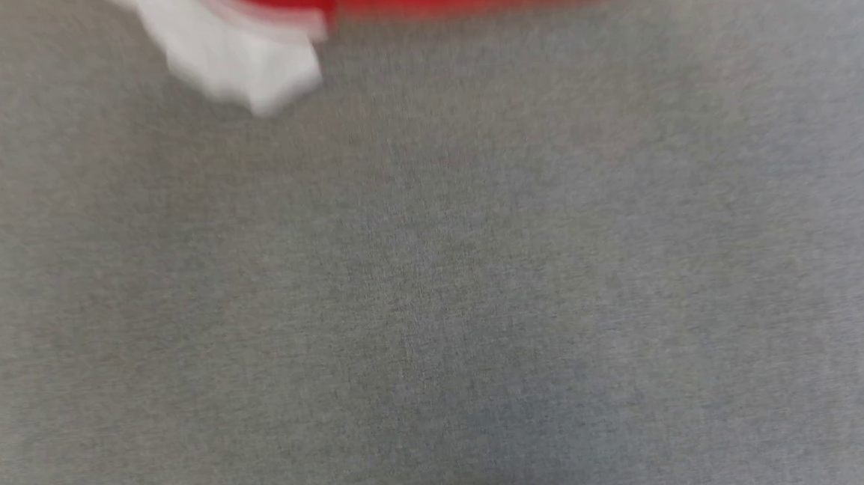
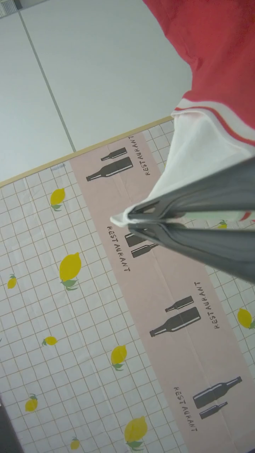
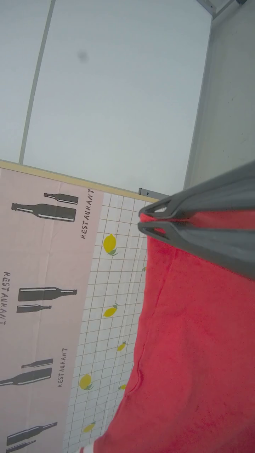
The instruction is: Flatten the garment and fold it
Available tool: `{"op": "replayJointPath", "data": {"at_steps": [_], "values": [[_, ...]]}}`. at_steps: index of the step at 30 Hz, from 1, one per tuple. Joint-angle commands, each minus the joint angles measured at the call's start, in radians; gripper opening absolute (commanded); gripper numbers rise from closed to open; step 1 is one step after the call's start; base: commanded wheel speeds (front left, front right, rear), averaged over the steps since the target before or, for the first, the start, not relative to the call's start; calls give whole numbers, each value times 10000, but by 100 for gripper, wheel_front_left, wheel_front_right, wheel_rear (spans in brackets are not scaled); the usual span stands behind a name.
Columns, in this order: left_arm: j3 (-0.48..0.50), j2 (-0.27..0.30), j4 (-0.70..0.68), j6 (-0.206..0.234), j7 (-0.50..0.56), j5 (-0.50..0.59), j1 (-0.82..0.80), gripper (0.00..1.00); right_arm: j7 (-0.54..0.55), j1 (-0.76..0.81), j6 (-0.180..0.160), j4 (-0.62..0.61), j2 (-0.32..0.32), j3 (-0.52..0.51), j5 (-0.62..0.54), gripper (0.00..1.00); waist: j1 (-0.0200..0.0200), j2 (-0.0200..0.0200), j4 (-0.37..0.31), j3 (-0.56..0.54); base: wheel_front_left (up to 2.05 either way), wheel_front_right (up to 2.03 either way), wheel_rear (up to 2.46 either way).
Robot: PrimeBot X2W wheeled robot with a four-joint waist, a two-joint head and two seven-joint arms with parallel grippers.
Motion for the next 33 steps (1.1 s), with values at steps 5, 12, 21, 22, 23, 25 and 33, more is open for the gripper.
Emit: {"op": "replayJointPath", "data": {"at_steps": [5,12,21,22,23,25,33], "values": [[-49,75,589,-171,-1165,286,-641,0,-678,-475,-15,368,-546,584,249,0,-2,0,322,1223,0,0,0],[-634,609,739,-750,-2420,116,610,0,-1493,644,-15,386,-1763,1937,1295,0,-2,0,738,1011,0,0,0],[-1131,1703,-1724,-538,-2253,-928,5446,0,-1951,4698,-15,-1723,-3396,3021,3750,0,-2,0,1167,-278,0,0,0],[-1139,1800,-2092,-400,-2153,-1077,6052,0,-1964,5192,-15,-1974,-3511,2981,3916,0,-2,0,1189,-398,0,0,0],[-1158,1939,-2581,-204,-2031,-1222,6790,0,-1950,5806,-15,-2277,-3631,2923,4086,0,-2,0,1197,-531,0,0,0],[-1178,2162,-3445,263,-1848,-1429,8109,0,-1932,6907,-15,-2800,-3792,2794,4282,0,-2,0,1202,-763,0,0,0],[-1891,2806,-5764,1619,-397,-2477,12729,0,-1480,10614,-15,-4310,-3691,2282,4365,0,-2,0,1086,-1397,0,0,0]]}}
